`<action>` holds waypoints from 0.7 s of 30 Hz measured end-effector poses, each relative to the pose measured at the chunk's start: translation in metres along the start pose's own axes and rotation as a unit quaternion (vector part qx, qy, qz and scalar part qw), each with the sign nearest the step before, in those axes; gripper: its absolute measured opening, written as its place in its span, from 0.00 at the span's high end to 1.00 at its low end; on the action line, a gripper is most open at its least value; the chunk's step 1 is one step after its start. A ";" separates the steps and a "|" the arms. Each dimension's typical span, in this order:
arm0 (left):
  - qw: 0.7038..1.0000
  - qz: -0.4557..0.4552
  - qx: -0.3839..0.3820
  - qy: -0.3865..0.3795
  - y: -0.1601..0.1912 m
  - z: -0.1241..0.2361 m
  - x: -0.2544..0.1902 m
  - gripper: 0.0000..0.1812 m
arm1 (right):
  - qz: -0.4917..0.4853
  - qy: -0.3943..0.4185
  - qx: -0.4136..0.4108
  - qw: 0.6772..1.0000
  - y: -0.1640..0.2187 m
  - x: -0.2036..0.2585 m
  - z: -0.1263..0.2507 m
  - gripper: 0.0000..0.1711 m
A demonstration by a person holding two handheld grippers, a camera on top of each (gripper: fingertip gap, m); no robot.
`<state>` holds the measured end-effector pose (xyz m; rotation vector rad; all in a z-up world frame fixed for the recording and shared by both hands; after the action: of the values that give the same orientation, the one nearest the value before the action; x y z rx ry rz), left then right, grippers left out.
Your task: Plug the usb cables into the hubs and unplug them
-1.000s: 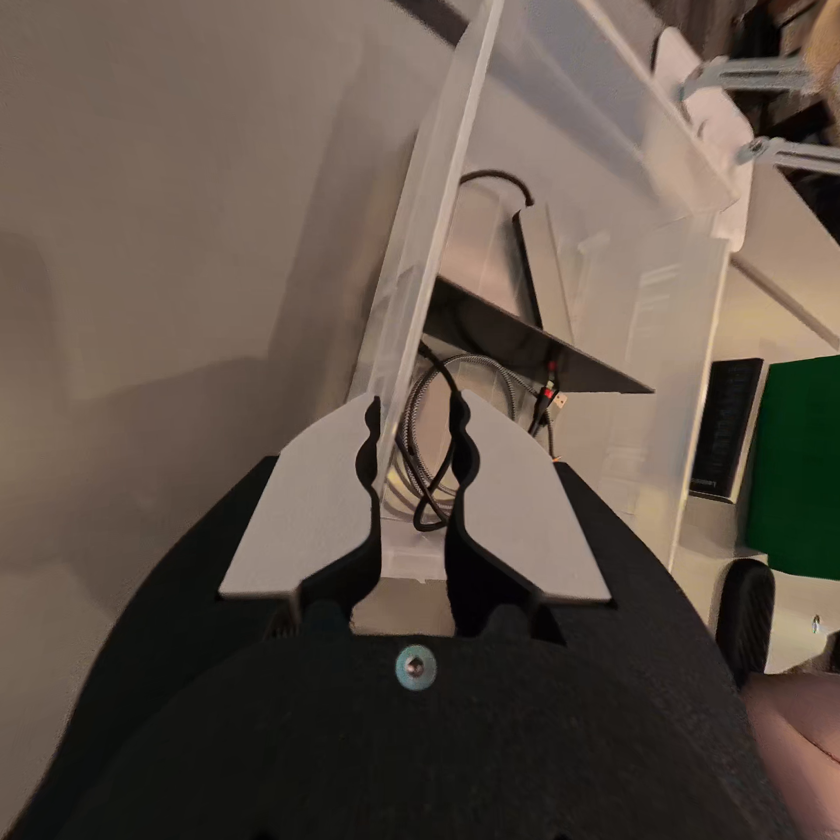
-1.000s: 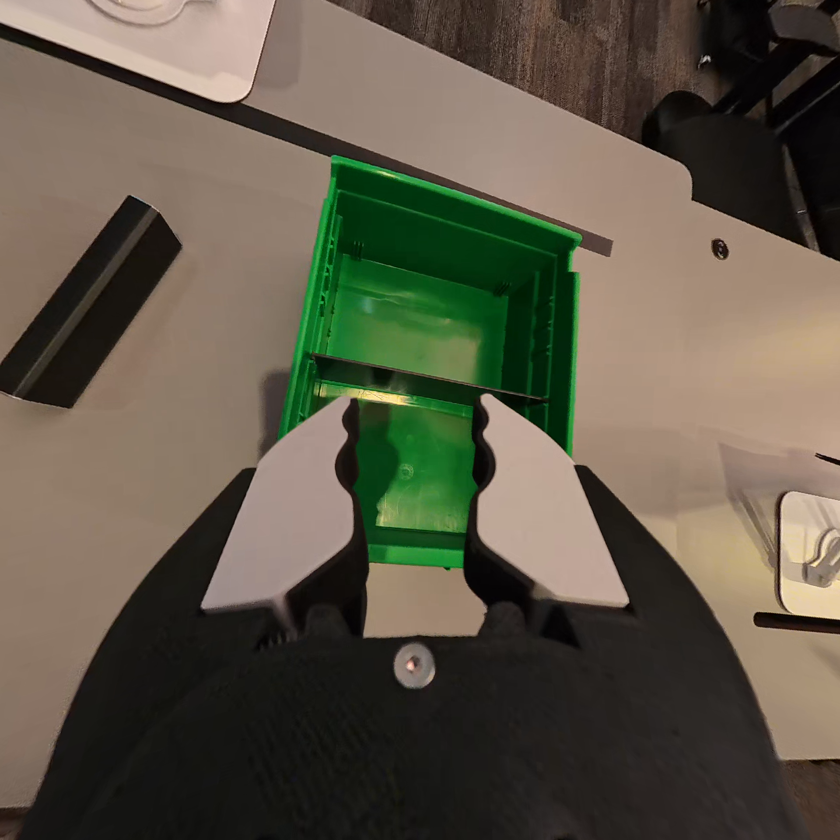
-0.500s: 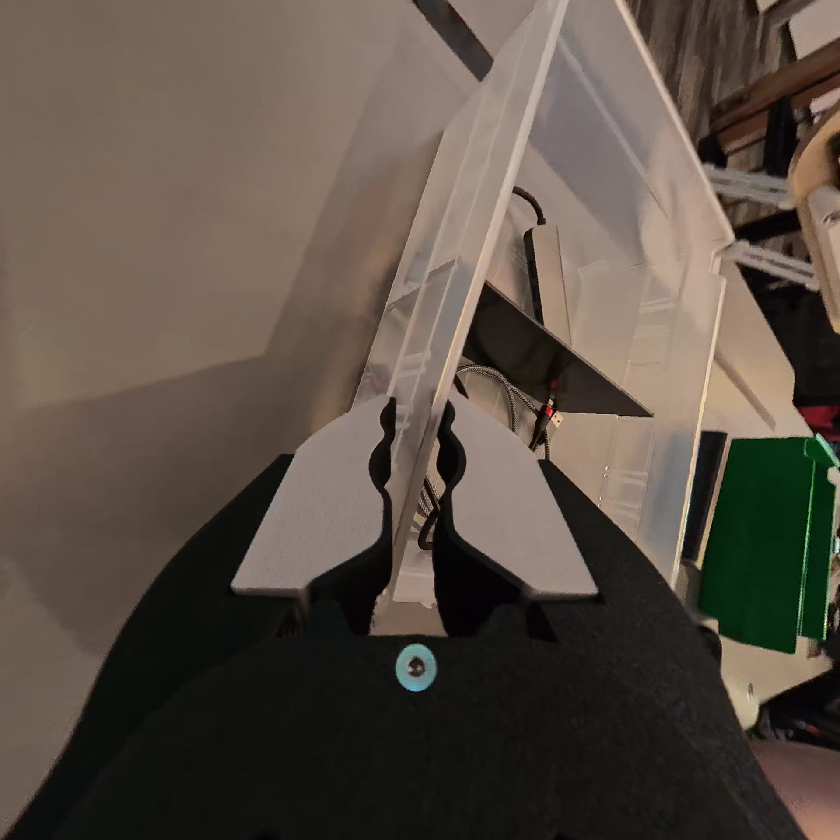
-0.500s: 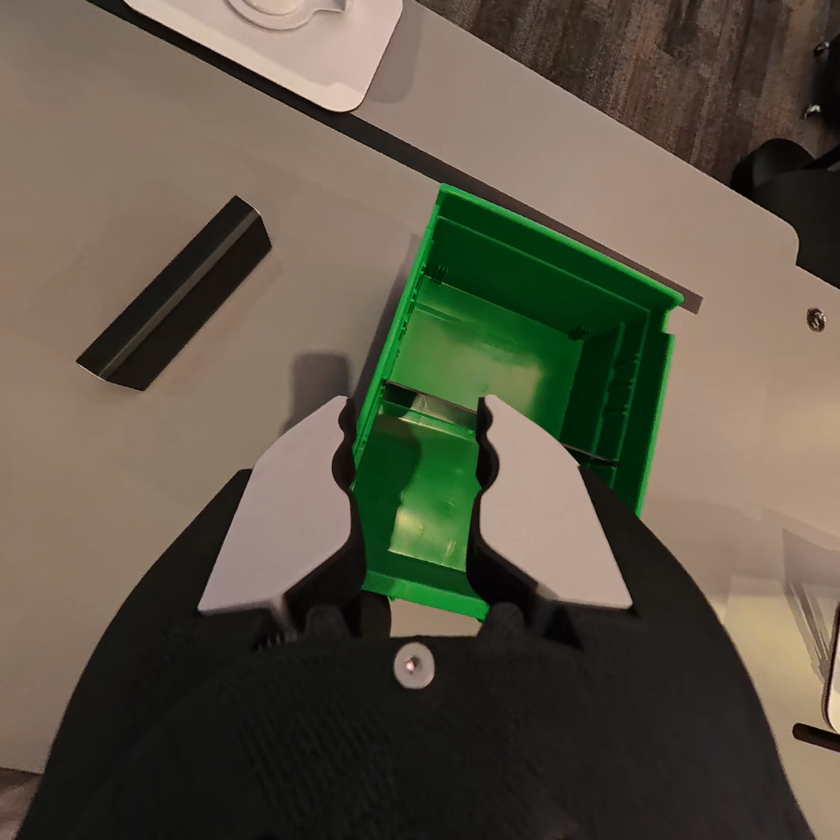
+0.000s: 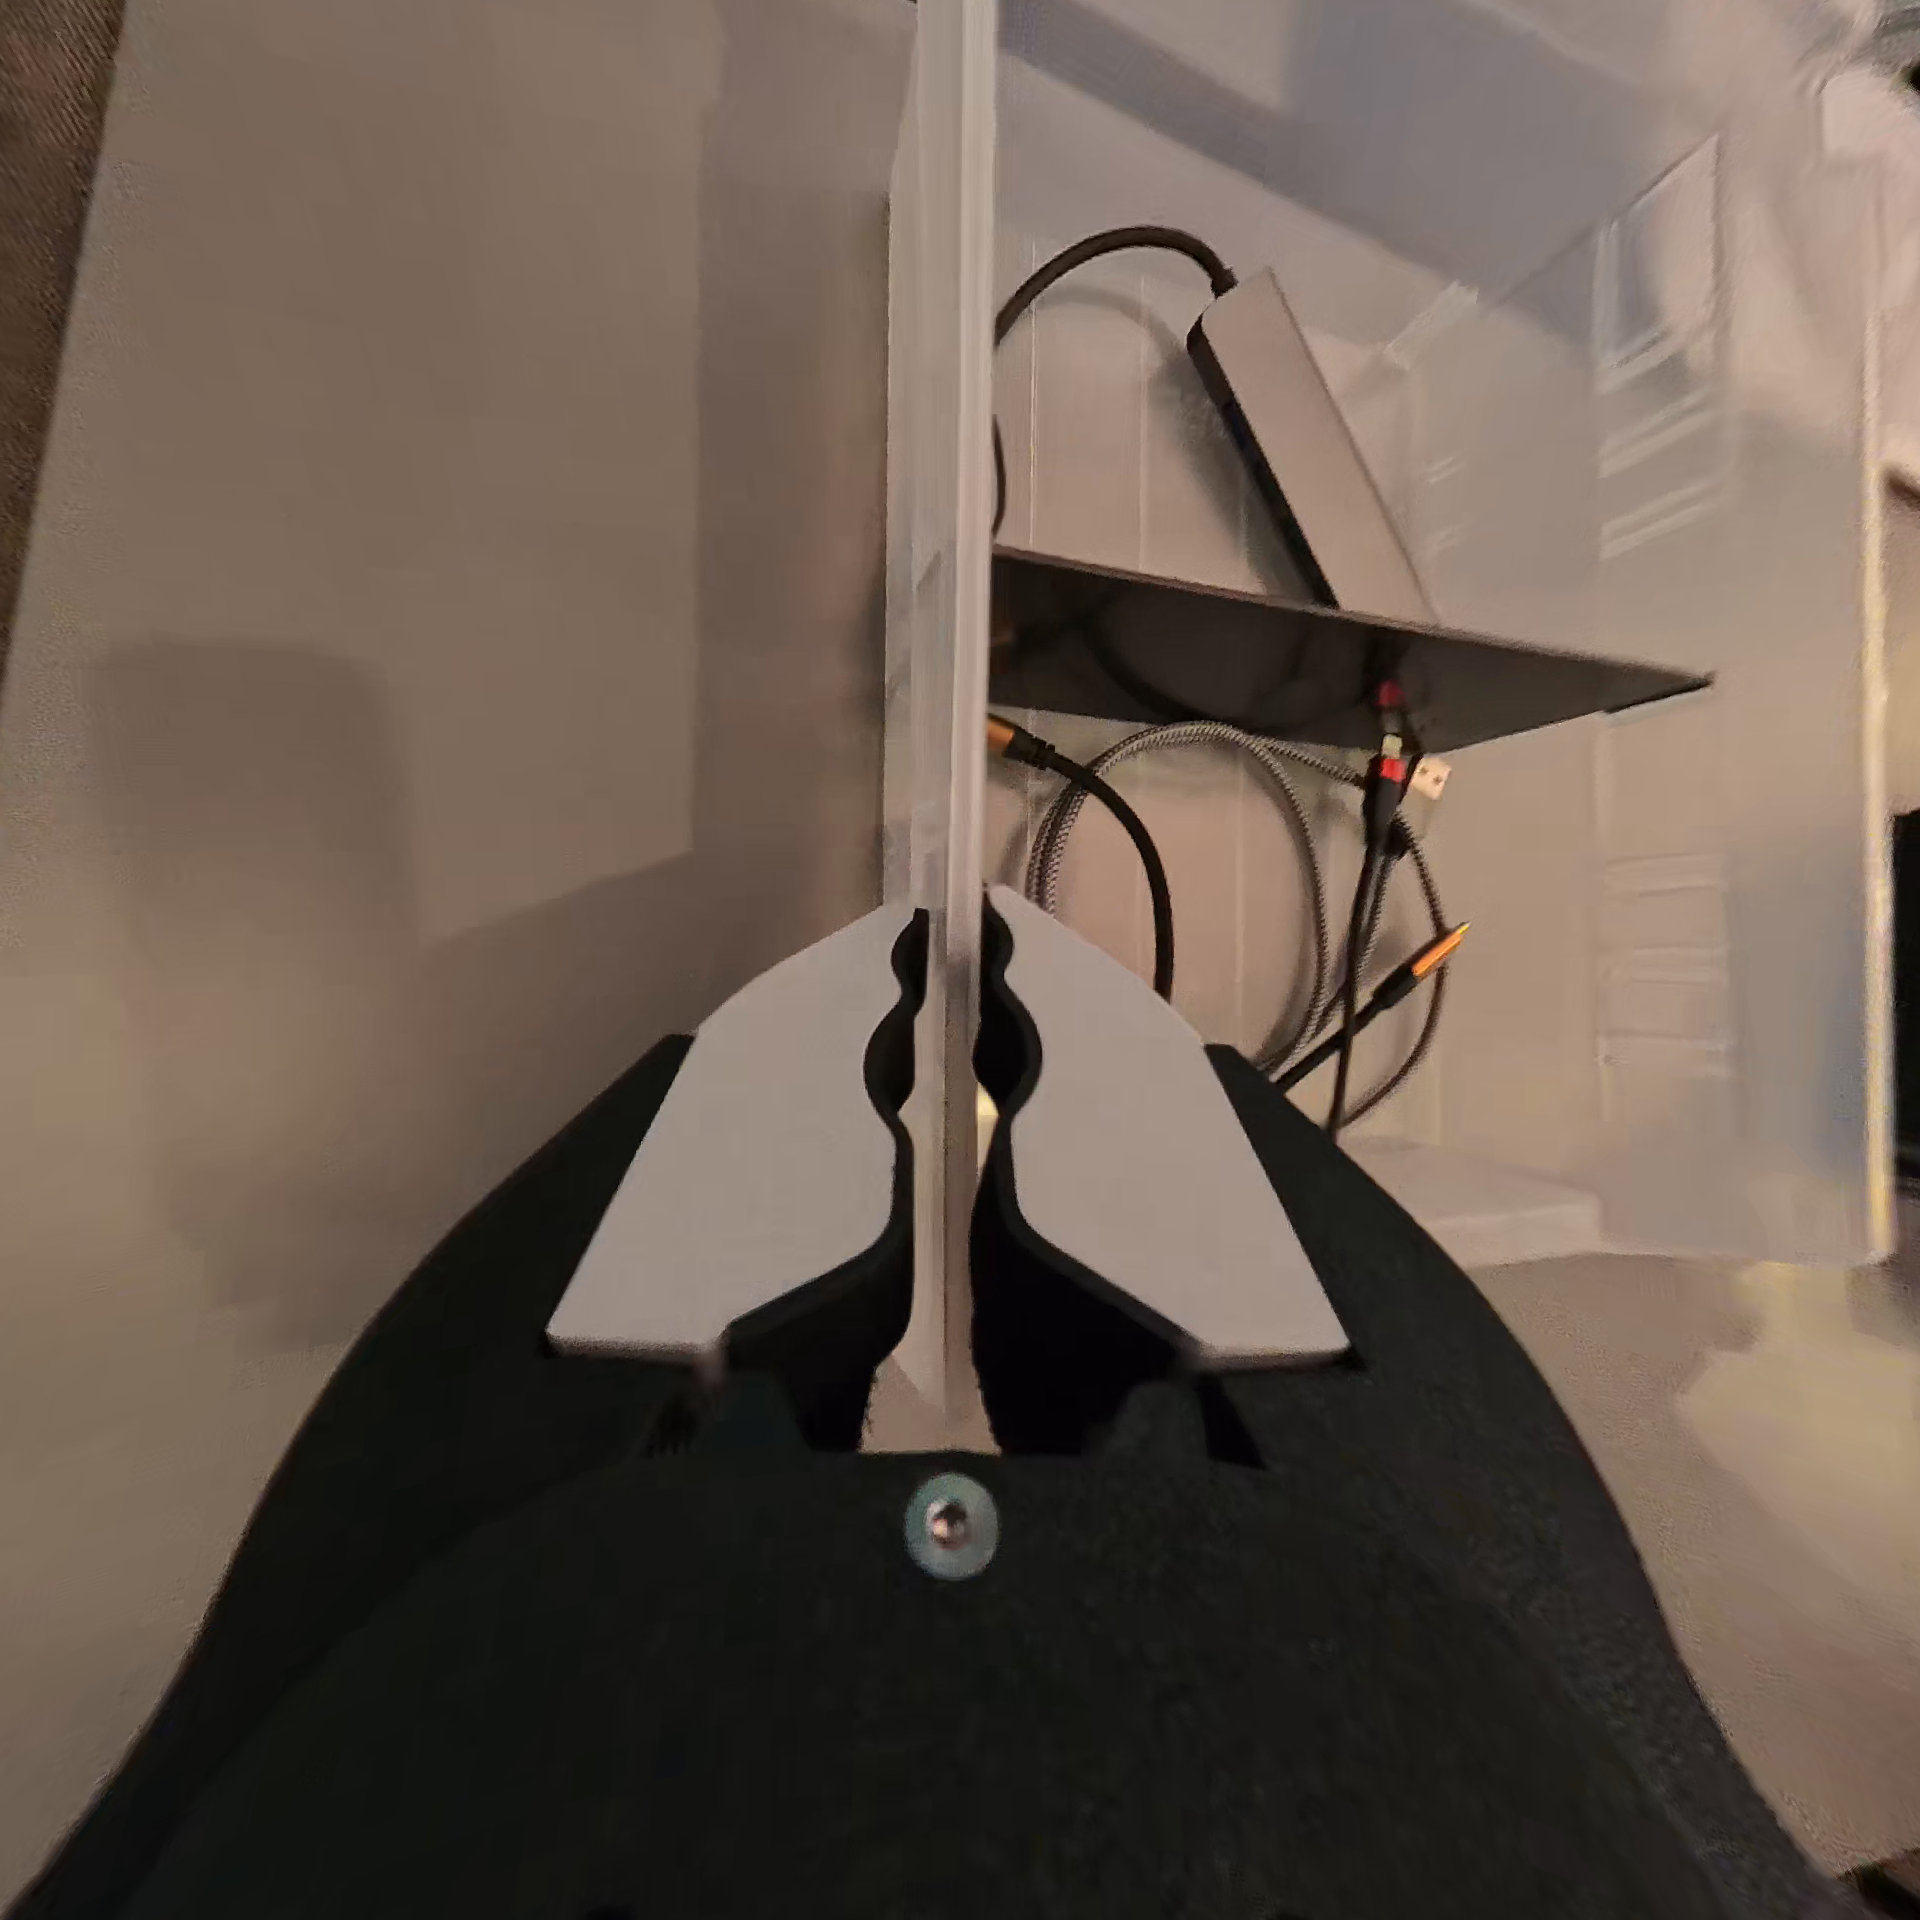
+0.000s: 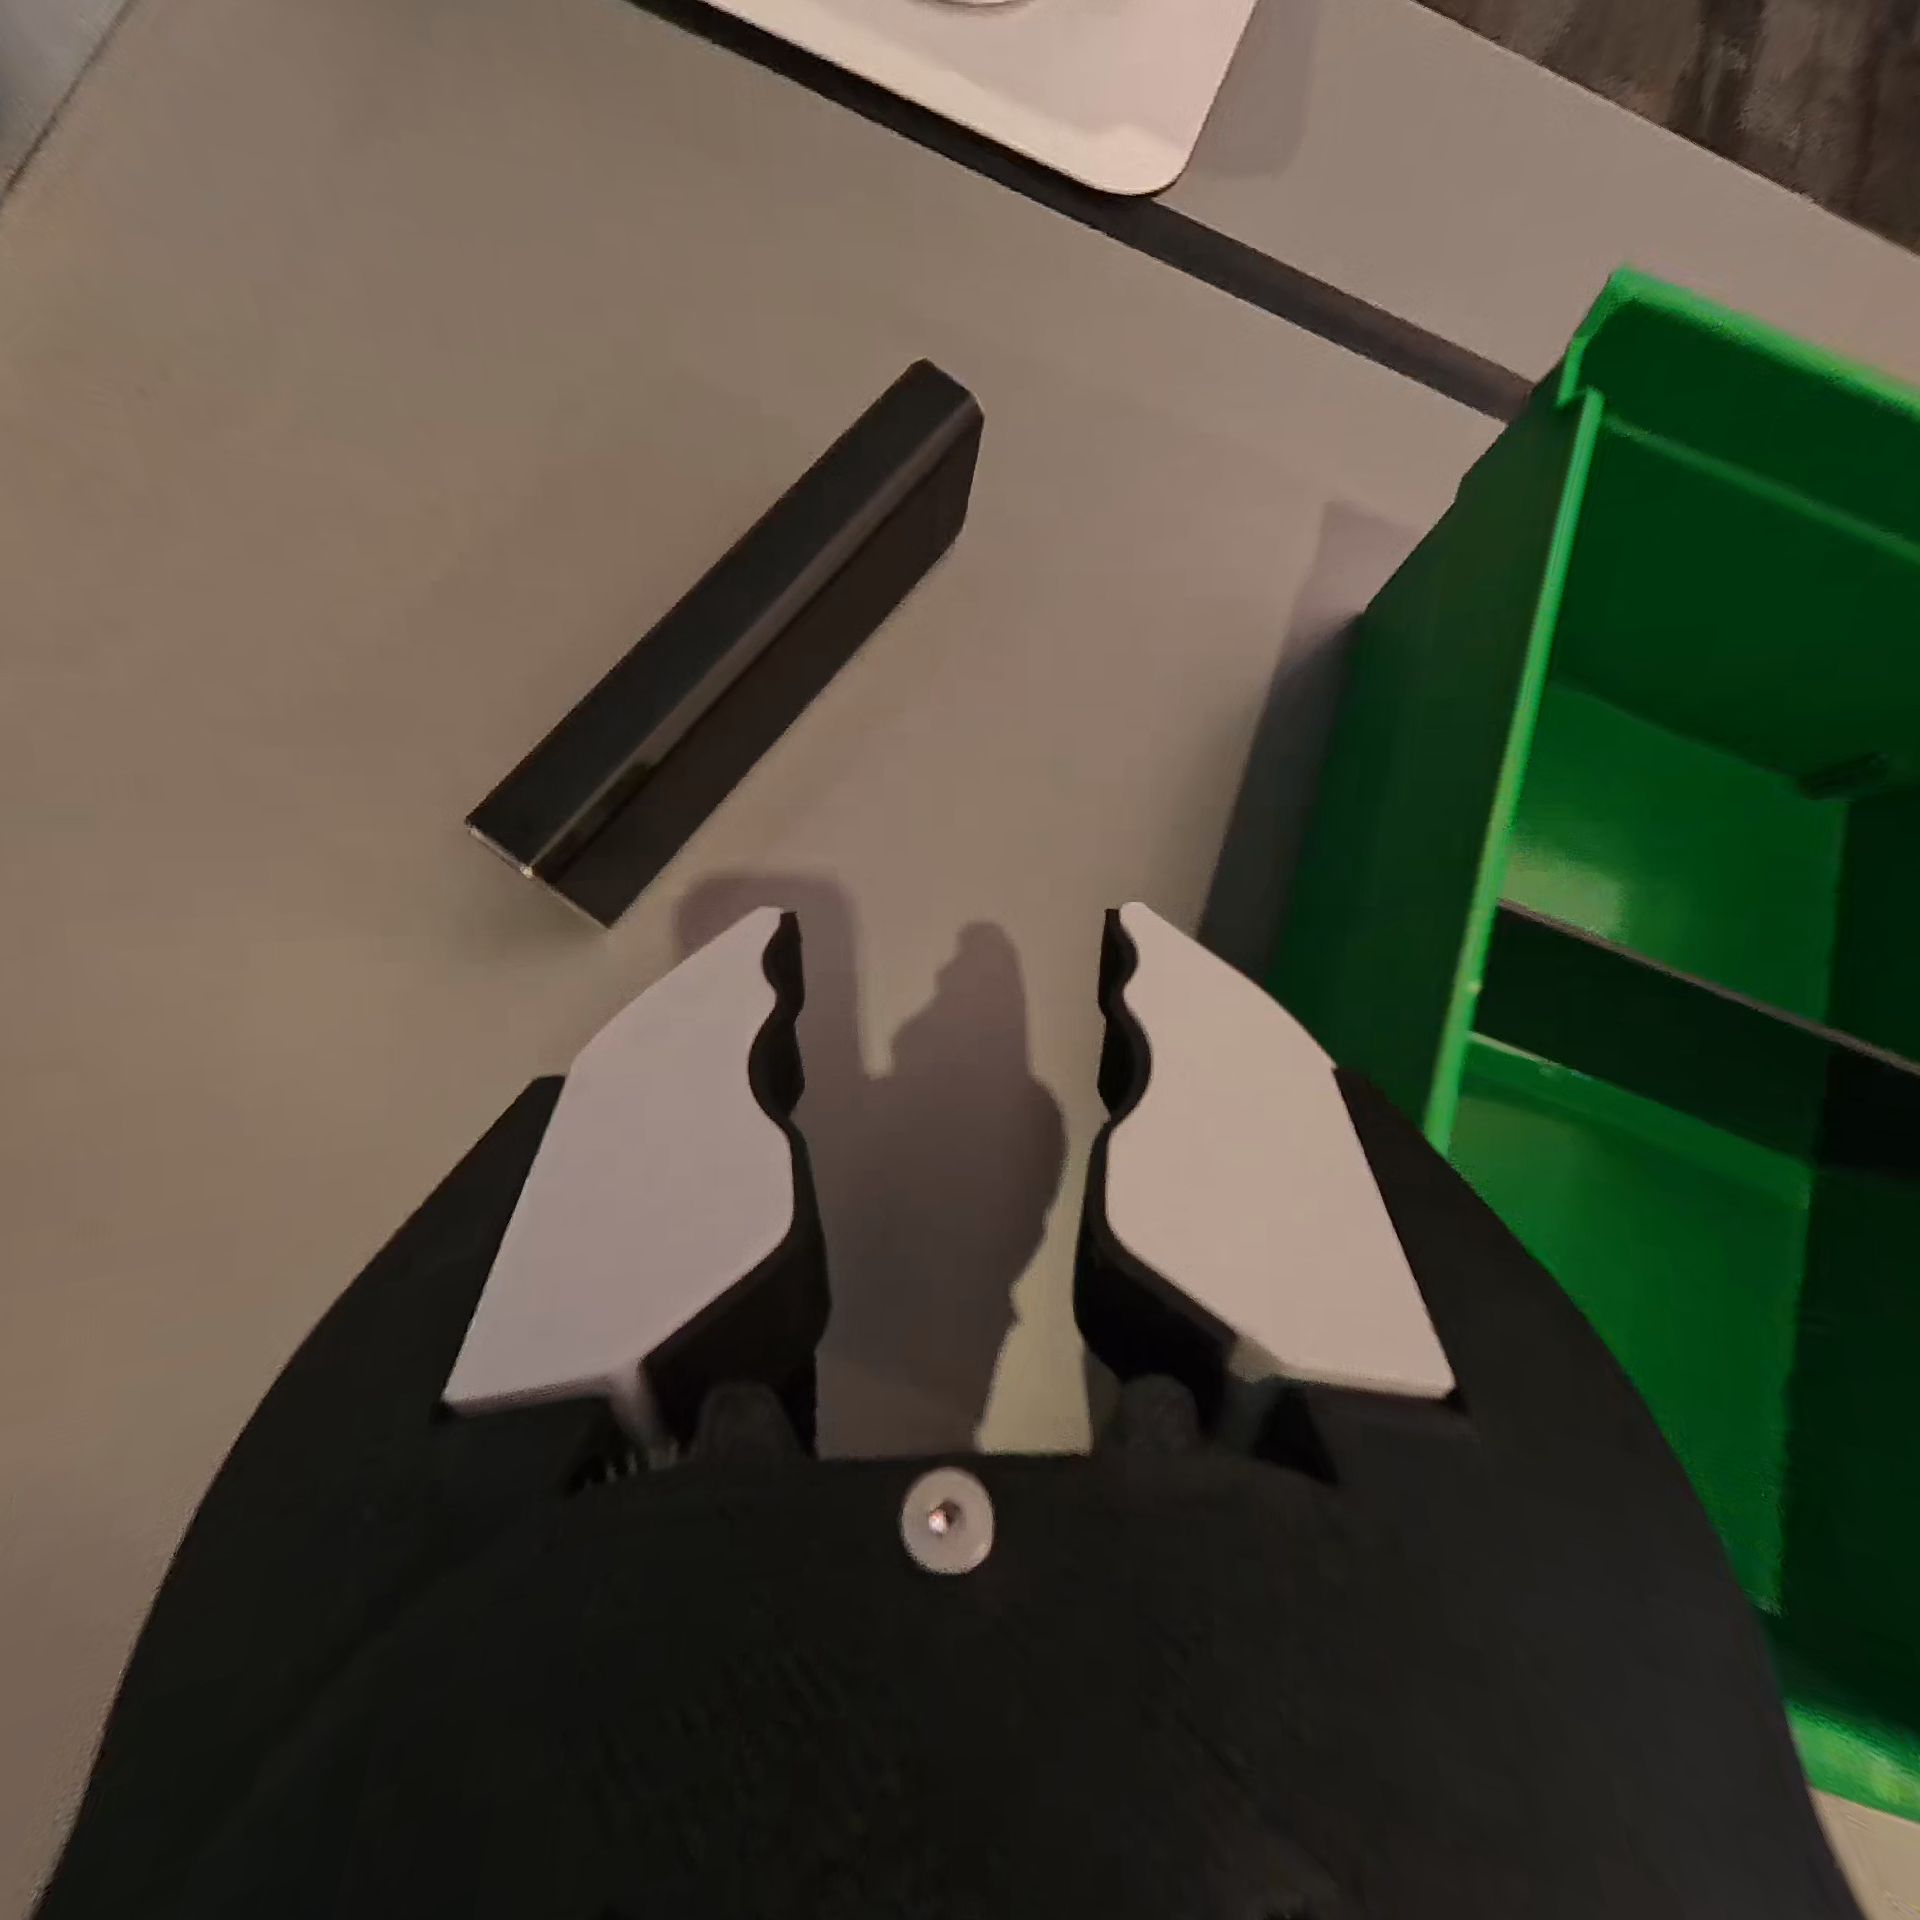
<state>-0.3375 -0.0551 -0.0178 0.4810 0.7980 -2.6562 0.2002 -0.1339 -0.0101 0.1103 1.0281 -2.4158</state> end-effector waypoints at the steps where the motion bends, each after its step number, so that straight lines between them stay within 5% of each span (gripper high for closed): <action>1: 1.000 -0.022 0.003 -0.005 0.001 0.000 -0.003 0.97 | -0.013 0.000 -0.004 1.000 0.002 0.003 -0.006 0.67; 14: 1.000 0.000 0.011 0.008 0.010 0.019 0.016 0.96 | -0.001 0.034 0.005 0.999 -0.005 -0.014 -0.011 0.66; 17: 0.999 0.020 -0.016 0.048 0.002 0.027 0.010 0.88 | 0.028 0.063 -0.047 0.997 -0.031 -0.025 0.007 0.66; 21: 0.994 -0.043 -0.095 0.032 -0.004 0.062 -0.011 0.93 | 0.038 0.042 -0.211 0.976 -0.078 -0.038 0.047 0.66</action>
<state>-0.3432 -0.0853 0.0374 0.4956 1.1014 -2.6180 0.2009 -0.1050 0.0839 0.1009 1.5210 -2.0890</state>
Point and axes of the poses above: each gripper's, where its closed fingertips meet, z back along the fingers, y out of its underside, x = y × z across the jaws, the point moved 9 cm from there along z, back along the fingers, and after that the axes turned 12 degrees about z, right-handed, at the moved point
